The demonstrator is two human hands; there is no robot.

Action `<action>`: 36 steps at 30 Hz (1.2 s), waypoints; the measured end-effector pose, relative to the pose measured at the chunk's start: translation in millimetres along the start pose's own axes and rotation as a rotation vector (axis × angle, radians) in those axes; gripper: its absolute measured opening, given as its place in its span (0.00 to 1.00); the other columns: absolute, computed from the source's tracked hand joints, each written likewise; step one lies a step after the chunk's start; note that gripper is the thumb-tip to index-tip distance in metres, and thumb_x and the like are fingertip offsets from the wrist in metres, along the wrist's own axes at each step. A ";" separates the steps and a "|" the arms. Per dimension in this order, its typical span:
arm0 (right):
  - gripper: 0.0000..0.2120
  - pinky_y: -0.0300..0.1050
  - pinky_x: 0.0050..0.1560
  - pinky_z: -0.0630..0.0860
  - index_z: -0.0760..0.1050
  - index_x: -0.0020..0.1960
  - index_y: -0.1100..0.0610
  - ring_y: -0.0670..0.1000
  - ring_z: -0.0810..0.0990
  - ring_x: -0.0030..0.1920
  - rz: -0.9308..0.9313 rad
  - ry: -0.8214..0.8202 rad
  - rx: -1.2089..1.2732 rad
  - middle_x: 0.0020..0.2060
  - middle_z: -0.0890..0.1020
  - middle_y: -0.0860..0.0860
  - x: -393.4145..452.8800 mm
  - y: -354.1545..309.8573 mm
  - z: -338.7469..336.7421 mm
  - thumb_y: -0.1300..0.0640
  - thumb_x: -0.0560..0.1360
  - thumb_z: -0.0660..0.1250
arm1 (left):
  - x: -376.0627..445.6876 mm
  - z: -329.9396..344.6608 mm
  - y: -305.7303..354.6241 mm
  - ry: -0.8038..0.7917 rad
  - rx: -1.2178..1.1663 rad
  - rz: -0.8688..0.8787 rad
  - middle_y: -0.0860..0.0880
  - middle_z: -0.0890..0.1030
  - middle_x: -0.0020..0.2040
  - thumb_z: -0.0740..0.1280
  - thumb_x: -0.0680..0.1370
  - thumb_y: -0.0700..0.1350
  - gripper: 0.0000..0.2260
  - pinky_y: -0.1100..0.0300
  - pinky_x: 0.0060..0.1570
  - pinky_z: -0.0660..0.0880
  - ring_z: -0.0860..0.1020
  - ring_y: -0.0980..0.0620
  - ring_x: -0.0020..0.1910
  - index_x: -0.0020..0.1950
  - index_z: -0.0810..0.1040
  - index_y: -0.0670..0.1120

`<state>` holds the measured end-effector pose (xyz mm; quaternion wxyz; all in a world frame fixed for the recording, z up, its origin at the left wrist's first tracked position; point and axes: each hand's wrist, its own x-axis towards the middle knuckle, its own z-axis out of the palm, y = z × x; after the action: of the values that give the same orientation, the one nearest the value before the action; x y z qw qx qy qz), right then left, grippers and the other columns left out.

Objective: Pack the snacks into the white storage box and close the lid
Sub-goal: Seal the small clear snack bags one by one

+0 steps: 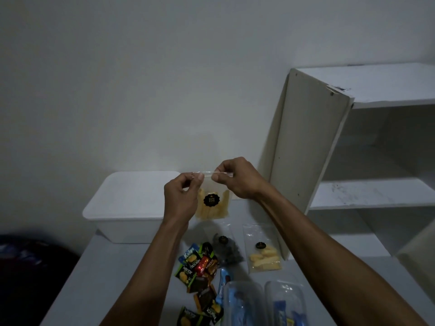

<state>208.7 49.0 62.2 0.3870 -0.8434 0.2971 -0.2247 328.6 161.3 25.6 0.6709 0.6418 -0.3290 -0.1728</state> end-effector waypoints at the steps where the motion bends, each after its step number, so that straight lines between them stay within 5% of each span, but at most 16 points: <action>1: 0.05 0.38 0.43 0.72 0.81 0.45 0.53 0.44 0.79 0.45 -0.001 -0.005 0.015 0.41 0.82 0.45 0.5 0.1 -0.6 0.53 0.77 0.70 | 0.4 -0.6 0.2 -0.018 -0.002 -0.008 0.50 0.84 0.43 0.70 0.77 0.45 0.03 0.64 0.43 0.76 0.80 0.55 0.44 0.43 0.82 0.50; 5: 0.05 0.43 0.50 0.77 0.81 0.44 0.53 0.46 0.81 0.48 0.022 -0.004 0.086 0.42 0.83 0.45 2.5 2.0 0.7 0.53 0.76 0.71 | 2.8 0.6 -3.1 0.016 -0.007 -0.017 0.48 0.84 0.44 0.70 0.77 0.45 0.03 0.60 0.46 0.76 0.81 0.52 0.46 0.43 0.82 0.50; 18: 0.05 0.48 0.52 0.78 0.80 0.40 0.50 0.53 0.82 0.50 0.113 0.068 0.179 0.45 0.85 0.53 0.2 15.2 1.7 0.53 0.74 0.74 | 9.7 -0.7 -10.0 0.026 -0.030 -0.037 0.46 0.84 0.43 0.70 0.77 0.43 0.06 0.56 0.48 0.77 0.81 0.50 0.45 0.41 0.82 0.52; 31: 0.06 0.28 0.41 0.69 0.83 0.40 0.56 0.33 0.80 0.40 0.130 0.141 0.300 0.37 0.85 0.43 -1.7 17.6 -5.9 0.54 0.70 0.77 | 16.9 -5.6 -9.1 0.033 -0.086 -0.077 0.49 0.83 0.40 0.71 0.76 0.42 0.03 0.66 0.41 0.75 0.79 0.56 0.40 0.43 0.82 0.48; 36: 0.07 0.33 0.46 0.72 0.84 0.41 0.57 0.40 0.82 0.45 0.094 0.152 0.285 0.41 0.86 0.47 -0.5 17.7 -11.7 0.54 0.72 0.76 | 18.5 -9.7 -10.4 0.091 -0.136 -0.114 0.52 0.84 0.42 0.71 0.76 0.44 0.02 0.63 0.43 0.75 0.79 0.59 0.40 0.44 0.83 0.49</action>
<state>195.5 34.0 55.2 0.4892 -0.7458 0.3297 -0.3094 350.4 155.2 19.9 0.7161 0.6197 -0.2488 -0.2031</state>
